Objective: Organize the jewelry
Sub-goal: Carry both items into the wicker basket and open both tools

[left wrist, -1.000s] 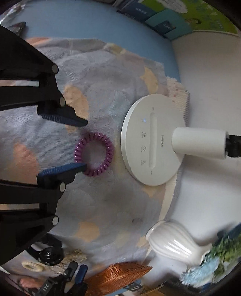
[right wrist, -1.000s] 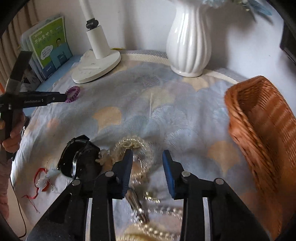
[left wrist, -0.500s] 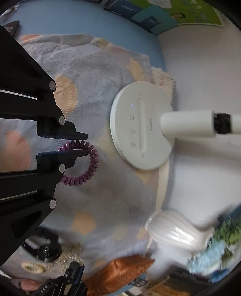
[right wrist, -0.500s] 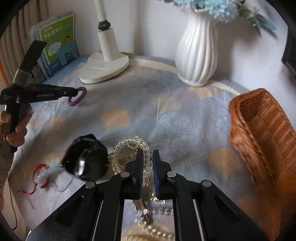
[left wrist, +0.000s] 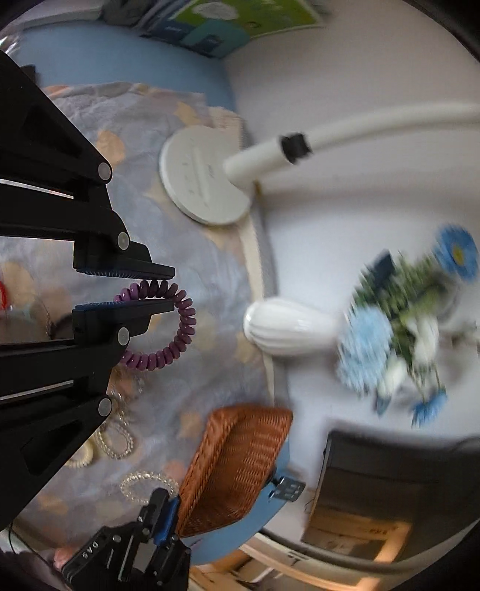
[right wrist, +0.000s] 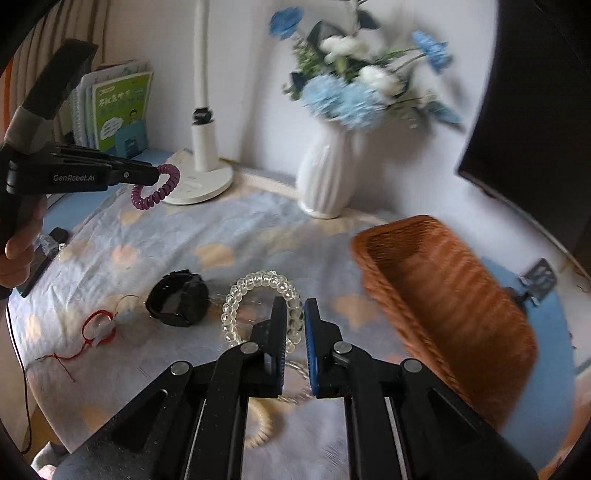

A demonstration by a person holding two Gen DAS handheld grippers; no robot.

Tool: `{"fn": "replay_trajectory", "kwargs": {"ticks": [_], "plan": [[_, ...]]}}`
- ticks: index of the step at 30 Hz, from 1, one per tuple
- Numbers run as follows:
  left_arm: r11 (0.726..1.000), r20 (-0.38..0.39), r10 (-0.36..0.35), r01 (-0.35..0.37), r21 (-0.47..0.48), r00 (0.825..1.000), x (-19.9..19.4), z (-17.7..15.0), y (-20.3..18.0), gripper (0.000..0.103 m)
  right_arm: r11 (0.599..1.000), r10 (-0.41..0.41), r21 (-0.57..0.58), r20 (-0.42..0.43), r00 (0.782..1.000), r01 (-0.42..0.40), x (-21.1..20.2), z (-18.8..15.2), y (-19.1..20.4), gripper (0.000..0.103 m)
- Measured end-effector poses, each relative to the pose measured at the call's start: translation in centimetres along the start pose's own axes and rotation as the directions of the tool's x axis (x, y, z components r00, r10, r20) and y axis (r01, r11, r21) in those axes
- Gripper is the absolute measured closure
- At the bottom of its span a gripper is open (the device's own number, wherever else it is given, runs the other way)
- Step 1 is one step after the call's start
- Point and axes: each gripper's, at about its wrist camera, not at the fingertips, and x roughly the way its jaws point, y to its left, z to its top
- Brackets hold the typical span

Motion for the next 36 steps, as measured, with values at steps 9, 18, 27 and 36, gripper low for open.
{"fn": "replay_trajectory", "kwargs": {"ticks": [9,18,27,36], "plan": [[0.996,0.002,-0.042,0.041,0.076,0.999,0.7,3.3,-7.2,0.093,0.986,-0.121,0.118,0.023,0.992,0.117,-2.7,-2.0,-6.9,0.091],[0.982,-0.027,-0.123,0.126,0.139,0.992,5.4,7.3,-15.3,0.093,0.949,-0.229,0.224,-0.005,0.973,0.224,-2.3,-4.3,-13.8,0.091],[0.970,-0.153,-0.191,0.211,0.122,0.970,14.8,9.2,-21.0,0.093,0.887,-0.128,0.415,-0.197,0.972,0.201,4.4,-5.9,-22.1,0.091],[0.959,-0.288,-0.219,0.260,0.112,0.932,18.6,7.5,-22.4,0.087,0.882,-0.053,0.443,-0.248,0.967,0.162,6.9,-6.8,-22.1,0.090]]}}
